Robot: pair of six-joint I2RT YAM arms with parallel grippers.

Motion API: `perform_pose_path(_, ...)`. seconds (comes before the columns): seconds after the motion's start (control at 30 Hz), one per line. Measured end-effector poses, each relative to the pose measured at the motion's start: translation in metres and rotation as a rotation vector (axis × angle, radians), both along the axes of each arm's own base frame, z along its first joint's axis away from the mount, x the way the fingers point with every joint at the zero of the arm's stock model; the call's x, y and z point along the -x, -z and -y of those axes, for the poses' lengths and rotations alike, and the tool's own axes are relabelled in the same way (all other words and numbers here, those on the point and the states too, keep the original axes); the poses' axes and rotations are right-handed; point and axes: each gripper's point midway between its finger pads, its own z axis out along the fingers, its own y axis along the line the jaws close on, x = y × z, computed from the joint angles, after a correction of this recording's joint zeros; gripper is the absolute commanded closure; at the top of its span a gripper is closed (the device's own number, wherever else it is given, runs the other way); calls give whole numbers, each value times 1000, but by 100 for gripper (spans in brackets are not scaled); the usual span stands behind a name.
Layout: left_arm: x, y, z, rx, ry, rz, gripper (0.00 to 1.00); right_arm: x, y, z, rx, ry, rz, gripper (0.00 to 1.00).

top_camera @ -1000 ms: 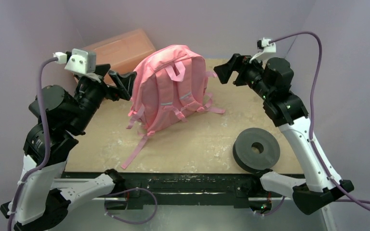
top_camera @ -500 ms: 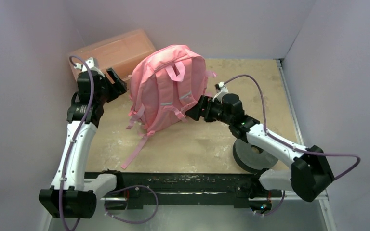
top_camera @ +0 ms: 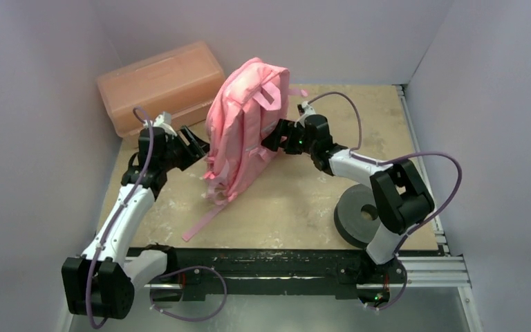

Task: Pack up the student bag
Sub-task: Adjust the student bag at the center of the board.

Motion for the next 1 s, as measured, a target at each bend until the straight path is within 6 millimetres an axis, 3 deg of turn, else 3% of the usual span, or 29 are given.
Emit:
perform_pose_path(0.23,48,11,73,134,158,-37,37,-61,-16,-8,61,-25,73,11)
perform_pose_path(0.37,64,11,106,172,236,-61,37,-82,-32,-24,49,-74,116,11)
perform_pose_path(0.57,59,22,133,182,259,-97,36,-88,-31,-49,1,-184,112,12)
perform_pose_path(0.77,47,17,159,169,243,-40,36,-93,-30,-70,-36,-277,114,11)
perform_pose_path(1.0,47,12,159,153,179,54,31,-89,-33,-77,-24,-335,121,11)
